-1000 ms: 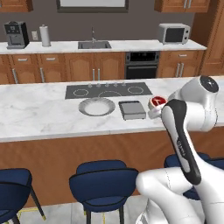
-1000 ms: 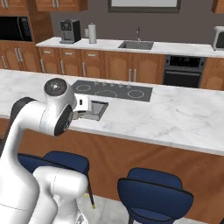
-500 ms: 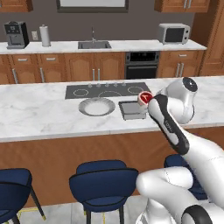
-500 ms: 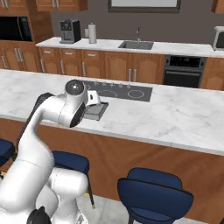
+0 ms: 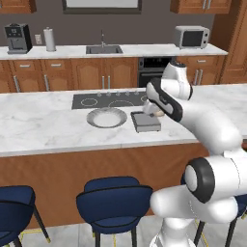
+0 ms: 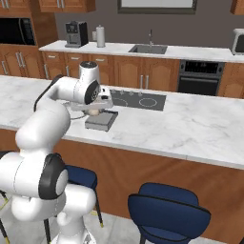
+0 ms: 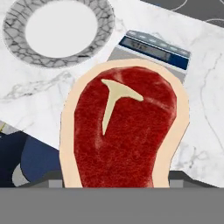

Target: Take the steak from the fridge and place it on the digital scale on the counter by the fridge. Wait a few seconds for a reading, then move it to the plate on the dining counter.

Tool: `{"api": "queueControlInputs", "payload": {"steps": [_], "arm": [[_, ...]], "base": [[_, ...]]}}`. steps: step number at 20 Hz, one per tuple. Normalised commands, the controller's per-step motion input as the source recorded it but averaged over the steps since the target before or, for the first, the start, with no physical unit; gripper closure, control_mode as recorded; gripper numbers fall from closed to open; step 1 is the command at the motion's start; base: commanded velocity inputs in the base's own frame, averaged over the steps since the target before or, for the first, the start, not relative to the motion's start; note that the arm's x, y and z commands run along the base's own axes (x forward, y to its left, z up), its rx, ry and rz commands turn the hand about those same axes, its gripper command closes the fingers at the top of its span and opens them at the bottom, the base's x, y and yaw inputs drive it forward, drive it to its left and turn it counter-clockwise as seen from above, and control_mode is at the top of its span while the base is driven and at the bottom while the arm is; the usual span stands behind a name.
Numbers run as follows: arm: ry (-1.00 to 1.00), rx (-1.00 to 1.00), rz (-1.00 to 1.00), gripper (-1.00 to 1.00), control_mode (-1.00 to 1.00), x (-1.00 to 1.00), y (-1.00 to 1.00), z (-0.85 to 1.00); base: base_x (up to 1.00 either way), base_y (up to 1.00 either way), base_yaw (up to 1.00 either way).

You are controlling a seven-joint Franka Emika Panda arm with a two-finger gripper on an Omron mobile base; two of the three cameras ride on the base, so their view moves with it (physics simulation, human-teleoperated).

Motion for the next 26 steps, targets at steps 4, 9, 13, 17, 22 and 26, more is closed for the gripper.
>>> {"api": "queueControlInputs", "payload": {"steps": [4,9,13,17,22,26], "arm": [[0.02,0.03,0.0,1.0,-1.0,0.08,0.01,-0.31],[0.01,0.01,0.0,1.0,-1.0,0.17,0.05,-0.28],[0.06,0.0,0.0,1.0,-1.0,0.71,0.09,-0.17],[0.01,0.0,0.0,1.0,-1.0,0.99,0.01,-0.29],[0.05,0.0,0.0,1.0,-1.0,0.51,0.0,-0.26],[0.09,0.0,0.0,1.0,-1.0,-0.07,0.0,-0.09]], "base": [[0.0,0.0,0.0],[0.0,0.0,0.0],[0.0,0.0,0.0],[0.0,0.0,0.0],[0.0,0.0,0.0],[0.0,0.0,0.0]]}}
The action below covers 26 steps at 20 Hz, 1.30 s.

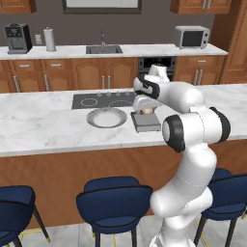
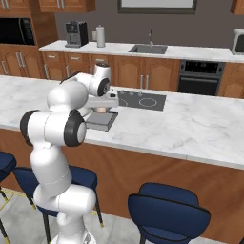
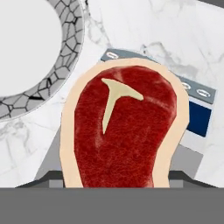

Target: Take the steak from the fridge and place it on the digital scale on the counter by the fridge. Wait a few seconds for a reading, then move it to the plate on the dining counter.

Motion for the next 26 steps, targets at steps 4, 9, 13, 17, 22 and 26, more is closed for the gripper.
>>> {"api": "queueControlInputs", "payload": {"steps": [4,9,13,17,22,26], "arm": [[0.04,0.0,0.0,1.0,-1.0,-0.01,0.0,-0.31],[-0.06,0.0,0.0,1.0,-1.0,-0.26,0.01,-0.16],[-0.04,0.0,0.0,1.0,-1.0,-0.59,0.04,-0.31],[-0.1,0.0,0.0,1.0,-1.0,-0.42,0.13,0.0],[-0.06,-0.01,0.0,1.0,-1.0,0.4,0.13,0.08],[0.0,0.0,0.0,1.0,-1.0,-0.26,0.0,0.02]], "base": [[0.0,0.0,0.0],[0.0,0.0,0.0],[0.0,0.0,0.0],[0.0,0.0,0.0],[0.0,0.0,0.0],[0.0,0.0,0.0]]}}
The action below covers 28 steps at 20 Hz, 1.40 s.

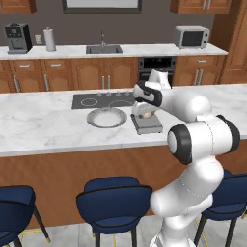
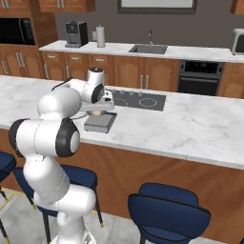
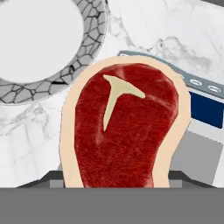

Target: Take the steak from the fridge and place it on the digital scale on the counter by the fridge. Wait a few seconds for a reading, then move it to the plate on the dining counter.

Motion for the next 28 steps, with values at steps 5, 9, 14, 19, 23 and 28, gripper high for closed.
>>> {"api": "queueControlInputs", "payload": {"steps": [5,9,14,19,23,28], "arm": [[0.0,-0.01,0.0,1.0,-1.0,-0.32,0.0,0.0],[0.0,-0.05,-0.02,1.0,-1.0,-0.04,0.0,0.01],[0.0,-0.07,-0.05,1.0,-1.0,0.0,-0.01,-0.13],[0.0,-0.01,-0.02,1.0,-1.0,-0.02,-0.09,-0.03],[-0.04,0.0,-0.02,1.0,-1.0,-0.28,-0.19,0.06],[-0.03,0.0,-0.02,1.0,-1.0,-0.22,-0.09,0.0]], "base": [[0.0,0.0,0.0],[0.0,0.0,0.0],[0.0,0.0,0.0],[0.0,0.0,0.0],[0.0,0.0,0.0],[0.0,0.0,0.0]]}}
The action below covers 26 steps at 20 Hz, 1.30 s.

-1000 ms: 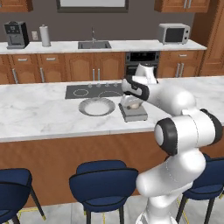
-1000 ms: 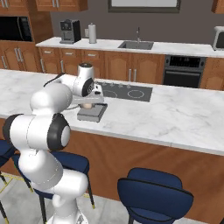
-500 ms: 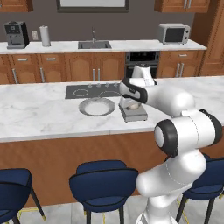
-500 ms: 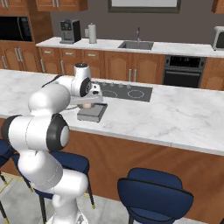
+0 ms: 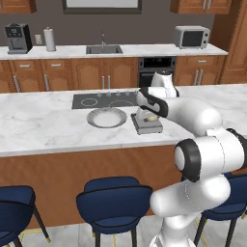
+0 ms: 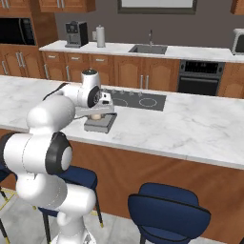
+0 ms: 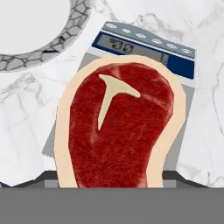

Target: Take the steak from the fridge and place it on the digital scale on the counter by the fridge. Wait a few seconds for a reading, then move it to the plate on the dining counter.

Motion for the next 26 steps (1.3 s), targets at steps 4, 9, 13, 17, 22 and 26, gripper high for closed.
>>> {"api": "queueControlInputs", "payload": {"steps": [4,9,13,17,22,26], "arm": [[0.0,0.0,0.0,1.0,-1.0,0.0,0.01,0.0],[0.0,0.0,0.0,-1.0,-1.0,0.0,0.06,0.0],[0.0,0.0,0.0,-1.0,-1.0,0.0,0.0,0.0],[0.0,0.0,0.0,-1.0,-1.0,0.0,0.0,0.0],[0.0,0.0,0.0,-1.0,-1.0,0.0,0.0,0.0],[0.0,0.0,0.0,-1.0,-1.0,-0.22,0.0,0.11]], "base": [[0.0,0.0,0.0],[0.0,0.0,0.0],[0.0,0.0,0.0],[0.0,0.0,0.0],[0.0,0.0,0.0],[0.0,0.0,0.0]]}}
